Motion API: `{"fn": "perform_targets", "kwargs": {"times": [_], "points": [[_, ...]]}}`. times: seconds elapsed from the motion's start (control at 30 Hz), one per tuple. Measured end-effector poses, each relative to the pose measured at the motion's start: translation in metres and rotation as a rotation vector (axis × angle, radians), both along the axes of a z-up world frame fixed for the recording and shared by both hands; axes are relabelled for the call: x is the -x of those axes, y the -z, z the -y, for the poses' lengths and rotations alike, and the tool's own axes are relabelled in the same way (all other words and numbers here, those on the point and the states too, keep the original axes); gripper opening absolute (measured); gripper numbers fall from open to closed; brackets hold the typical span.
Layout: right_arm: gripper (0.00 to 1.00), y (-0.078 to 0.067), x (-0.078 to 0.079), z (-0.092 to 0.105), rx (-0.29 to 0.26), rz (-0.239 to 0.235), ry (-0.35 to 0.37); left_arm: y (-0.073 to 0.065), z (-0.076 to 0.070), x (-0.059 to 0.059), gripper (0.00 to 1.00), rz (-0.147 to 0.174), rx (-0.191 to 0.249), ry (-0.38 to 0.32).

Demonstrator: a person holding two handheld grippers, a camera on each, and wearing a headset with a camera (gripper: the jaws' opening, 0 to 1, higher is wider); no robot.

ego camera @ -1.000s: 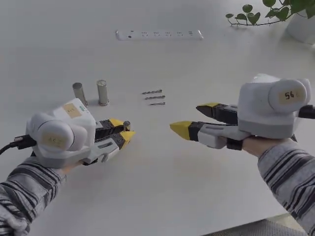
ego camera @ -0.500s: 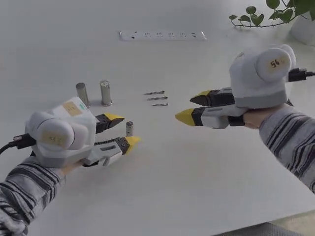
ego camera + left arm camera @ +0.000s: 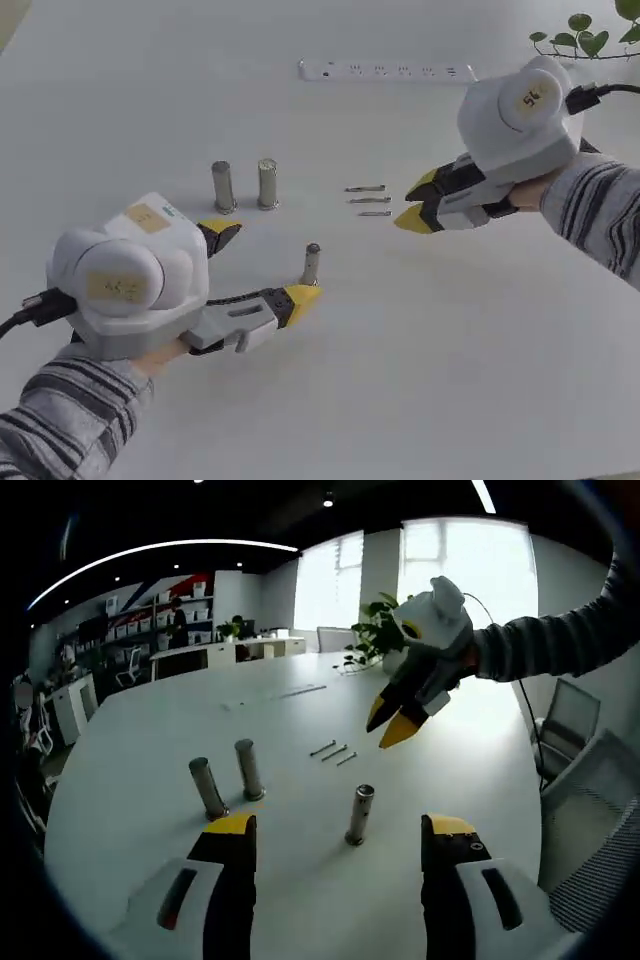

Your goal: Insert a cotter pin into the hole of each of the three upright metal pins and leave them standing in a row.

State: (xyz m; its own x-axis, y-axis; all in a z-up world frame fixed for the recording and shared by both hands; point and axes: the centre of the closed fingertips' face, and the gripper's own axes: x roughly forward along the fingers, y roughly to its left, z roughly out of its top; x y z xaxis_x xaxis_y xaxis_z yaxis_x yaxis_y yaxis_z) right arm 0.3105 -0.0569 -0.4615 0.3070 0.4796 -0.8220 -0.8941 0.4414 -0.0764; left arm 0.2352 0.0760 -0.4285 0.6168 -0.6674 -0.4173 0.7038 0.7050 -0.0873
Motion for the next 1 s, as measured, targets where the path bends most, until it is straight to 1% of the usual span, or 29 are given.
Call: {"fn": "perform_targets", "kwargs": {"times": [0.03,0.07,0.1,0.17,0.23,0.3,0.4,0.5,0.53,0.57,0.63,0.67,0.7,0.8,0.9,1.0], "points": [[0.16,0.003,-0.001,-0.001,0.011,-0.007,-0.012,-0.001,-0.003,0.001,0.67,-0.005,0.001,-0.014],[0.15,0.005,-0.003,-0.003,0.023,-0.011,-0.03,-0.003,-0.004,0.002,0.7,0.0,0.003,-0.022],[0.15,0.007,-0.004,-0.004,0.029,-0.012,-0.04,-0.003,-0.007,0.003,0.73,-0.002,0.002,-0.03],[0.14,0.011,-0.007,-0.007,0.052,-0.021,-0.074,-0.005,-0.011,0.003,0.75,-0.003,0.006,-0.049],[0.13,0.017,-0.01,-0.007,0.074,-0.031,-0.088,-0.006,-0.015,0.005,0.78,-0.014,0.007,-0.061],[0.11,0.019,-0.012,-0.009,0.077,-0.045,-0.099,-0.008,-0.019,0.006,0.8,-0.01,-0.002,-0.069],[0.09,0.022,-0.014,-0.012,0.083,-0.053,-0.113,-0.01,-0.024,0.008,0.82,-0.014,-0.008,-0.081],[0.07,0.029,-0.013,-0.012,0.109,-0.071,-0.135,-0.01,-0.028,0.009,0.82,-0.017,-0.015,-0.091],[0.06,0.035,-0.017,-0.009,0.117,-0.074,-0.14,-0.009,-0.03,0.009,0.81,-0.019,-0.021,-0.099],[0.06,0.036,-0.017,-0.008,0.123,-0.077,-0.147,-0.009,-0.032,0.009,0.81,-0.018,-0.024,-0.102],[0.05,0.037,-0.015,-0.008,0.143,-0.08,-0.166,-0.01,-0.034,0.011,0.8,-0.016,-0.025,-0.108],[0.04,0.035,-0.015,-0.011,0.129,-0.077,-0.17,-0.01,-0.035,0.011,0.8,-0.017,-0.025,-0.112],[0.02,0.036,-0.015,-0.01,0.14,-0.081,-0.171,-0.009,-0.036,0.012,0.79,-0.021,-0.027,-0.113],[0.0,0.034,-0.014,-0.01,0.151,-0.083,-0.185,-0.008,-0.038,0.015,0.77,-0.03,-0.03,-0.117],[0.0,0.034,-0.015,-0.01,0.175,-0.058,-0.209,-0.007,-0.04,0.016,0.76,-0.035,-0.034,-0.119],[0.0,0.034,-0.014,-0.01,0.181,-0.053,-0.222,-0.006,-0.041,0.017,0.75,-0.038,-0.04,-0.121]]}}
